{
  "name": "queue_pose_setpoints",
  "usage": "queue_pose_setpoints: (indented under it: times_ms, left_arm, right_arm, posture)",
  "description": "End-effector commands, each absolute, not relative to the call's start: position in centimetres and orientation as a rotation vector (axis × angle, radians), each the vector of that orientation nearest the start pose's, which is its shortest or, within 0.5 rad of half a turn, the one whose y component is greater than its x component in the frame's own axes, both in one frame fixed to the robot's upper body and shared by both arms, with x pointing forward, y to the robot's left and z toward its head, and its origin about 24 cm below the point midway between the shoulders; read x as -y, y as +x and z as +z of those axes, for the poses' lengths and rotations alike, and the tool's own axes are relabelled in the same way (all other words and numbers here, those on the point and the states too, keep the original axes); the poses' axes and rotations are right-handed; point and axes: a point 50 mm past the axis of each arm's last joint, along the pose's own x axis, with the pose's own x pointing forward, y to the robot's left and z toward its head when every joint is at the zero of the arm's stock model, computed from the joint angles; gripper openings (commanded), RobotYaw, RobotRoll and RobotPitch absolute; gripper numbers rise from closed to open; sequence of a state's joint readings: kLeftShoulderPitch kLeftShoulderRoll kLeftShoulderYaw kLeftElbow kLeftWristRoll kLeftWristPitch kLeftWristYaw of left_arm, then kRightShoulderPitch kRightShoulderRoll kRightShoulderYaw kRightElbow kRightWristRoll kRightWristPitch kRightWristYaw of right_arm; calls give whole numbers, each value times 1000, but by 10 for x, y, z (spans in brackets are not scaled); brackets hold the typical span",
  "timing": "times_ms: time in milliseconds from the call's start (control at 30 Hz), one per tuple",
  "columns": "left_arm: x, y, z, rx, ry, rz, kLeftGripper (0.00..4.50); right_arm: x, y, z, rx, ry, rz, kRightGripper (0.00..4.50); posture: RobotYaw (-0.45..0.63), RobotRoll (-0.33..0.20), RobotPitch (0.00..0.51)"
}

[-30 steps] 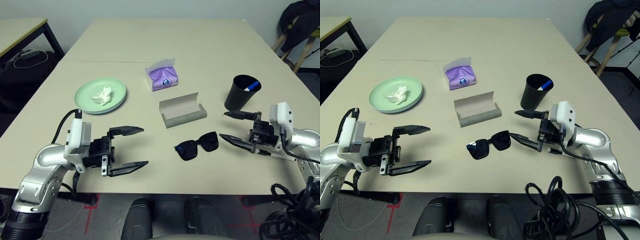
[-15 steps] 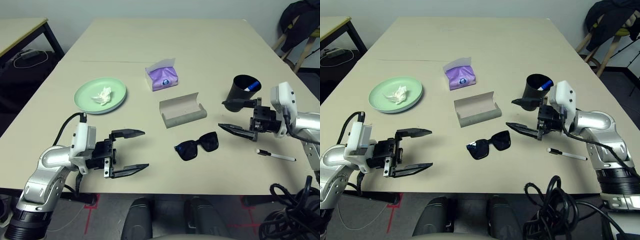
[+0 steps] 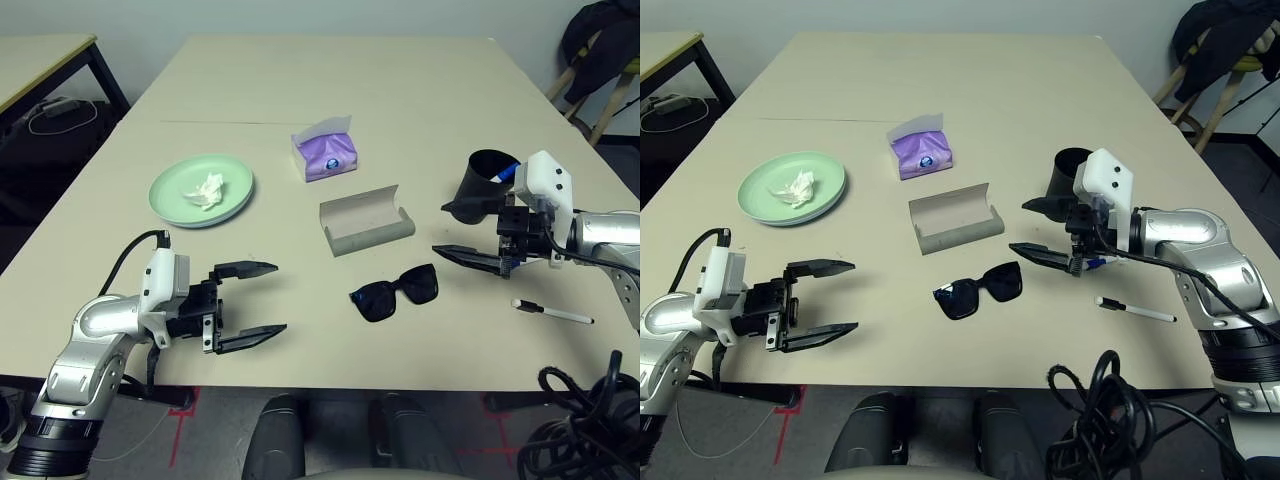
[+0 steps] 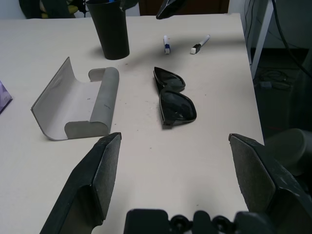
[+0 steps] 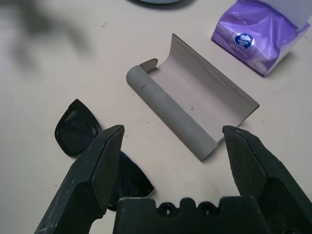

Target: Organize and tidy the items on the table.

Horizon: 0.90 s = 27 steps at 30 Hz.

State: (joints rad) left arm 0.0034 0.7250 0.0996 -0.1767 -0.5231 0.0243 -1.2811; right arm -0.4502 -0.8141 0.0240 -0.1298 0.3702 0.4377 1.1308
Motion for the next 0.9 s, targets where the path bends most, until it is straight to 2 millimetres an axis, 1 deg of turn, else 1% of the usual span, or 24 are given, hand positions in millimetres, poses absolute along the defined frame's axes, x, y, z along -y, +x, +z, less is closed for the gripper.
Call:
queue_pose_setpoints:
  times_ms: [33, 133, 267, 367, 400, 467, 533, 667, 733, 800, 900]
  left_arm:
    - [-223, 216, 121, 4, 312, -1287, 4458]
    - [-222, 216, 121, 7, 307, -1282, 4458]
    - [-221, 218, 121, 15, 314, -1273, 4458]
    - [-220, 218, 121, 16, 315, -1269, 4458]
    - [-220, 219, 121, 16, 314, -1269, 4458]
    - [-219, 219, 121, 20, 313, -1269, 4458]
    - [-219, 219, 122, 23, 310, -1268, 4458]
    - [-219, 219, 123, 21, 310, -1268, 4458]
    - [-219, 219, 123, 19, 310, -1269, 4458]
    - [-218, 219, 123, 19, 309, -1270, 4458]
    - [-217, 219, 123, 19, 308, -1272, 4458]
  right_arm:
    - [193, 276, 187, -198, -511, 1189, 4500]
    - [184, 269, 184, -305, -546, 1305, 4500]
    - [176, 268, 185, -370, -518, 1331, 4500]
    - [169, 270, 185, -461, -495, 1315, 4500]
    - [167, 272, 186, -466, -508, 1306, 4500]
    - [160, 277, 192, -389, -559, 1279, 4500]
    - [157, 279, 193, -372, -578, 1263, 4500]
    - [151, 277, 192, -391, -660, 1272, 4500]
    - [146, 276, 193, -395, -715, 1286, 4500]
    - [139, 276, 194, -391, -733, 1298, 4500]
    - [130, 274, 197, -352, -807, 1321, 4500]
  posture:
    - [72, 0, 89]
    - [75, 0, 90]
    - [76, 0, 90]
    - [80, 0, 92]
    - [81, 0, 93]
    - [81, 0, 93]
    - [80, 0, 94]
    - [79, 0, 95]
    - [78, 0, 96]
    - [78, 0, 96]
    - [82, 0, 97]
